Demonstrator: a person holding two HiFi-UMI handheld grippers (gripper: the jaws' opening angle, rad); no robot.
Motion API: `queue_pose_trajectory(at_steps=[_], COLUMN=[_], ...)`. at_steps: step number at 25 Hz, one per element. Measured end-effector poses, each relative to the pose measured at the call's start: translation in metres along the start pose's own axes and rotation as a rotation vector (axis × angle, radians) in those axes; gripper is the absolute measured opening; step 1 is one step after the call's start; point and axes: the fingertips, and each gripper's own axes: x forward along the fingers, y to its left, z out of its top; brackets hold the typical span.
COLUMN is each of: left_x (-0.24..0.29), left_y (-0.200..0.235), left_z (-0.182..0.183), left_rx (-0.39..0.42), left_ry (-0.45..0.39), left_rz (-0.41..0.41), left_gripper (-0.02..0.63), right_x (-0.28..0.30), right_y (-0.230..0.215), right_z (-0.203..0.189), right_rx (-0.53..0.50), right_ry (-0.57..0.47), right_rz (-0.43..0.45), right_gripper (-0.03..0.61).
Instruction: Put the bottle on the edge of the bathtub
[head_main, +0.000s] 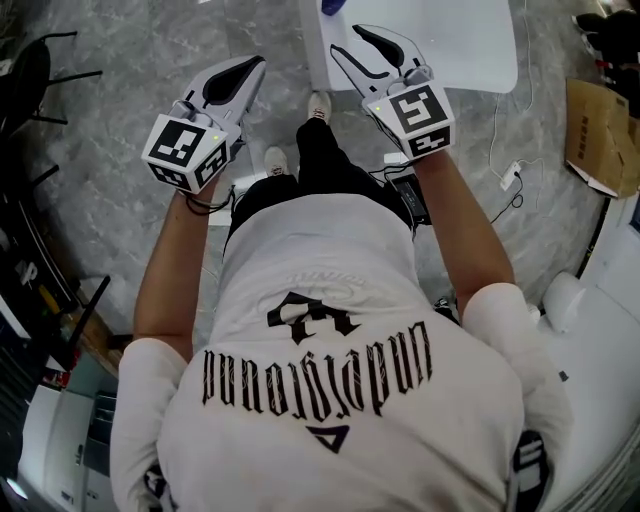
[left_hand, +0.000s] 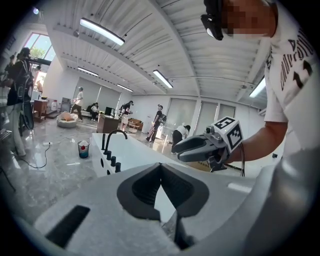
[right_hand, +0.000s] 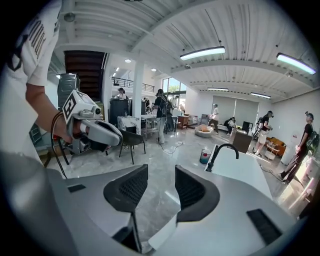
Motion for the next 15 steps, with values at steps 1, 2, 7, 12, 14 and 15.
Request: queue_pose_trajectory(at_steps=[1, 2, 7, 12, 14, 15], left_x=[-0.006, -0.012, -0.044, -0.07, -0.077, -0.081], left_y=[-0.003, -0.006, -0.025, -0.044, -0.05, -0.053], left_z=[0.002, 0.004, 0.021, 0.048, 0.058, 0.062], left_rx=[0.005, 0.011, 0.03, 0.068, 0.077, 0.082], left_ry=[-0.002, -0.004, -0.04, -0.077, -0.089, -0.095], left_rz=[-0.002, -0.005, -0.027, -0.055, -0.058, -0.059], left_gripper=[0.015, 0.015, 0.015, 0.015, 0.015, 0.015], right_x=[-0.005, -0.011, -0.036, -0.063, -0.075, -0.081], right_y=[0.005, 0.011, 0.035, 0.048, 0.052, 0.054], right_z=[0.004, 0.007, 0.023, 0.044, 0.054, 0.058], right_rx=[0.001, 0.001, 0.004, 0.009, 0.019, 0.019], right_ry=[-0.006, -0.011, -0.034, -0.068, -0.089, -0.1], right_rz=[-0.001, -0.002, -0.015, -0.039, -0.043, -0.045], right_gripper=[0.173, 0.173, 0.167, 0.155, 0.149, 0.143])
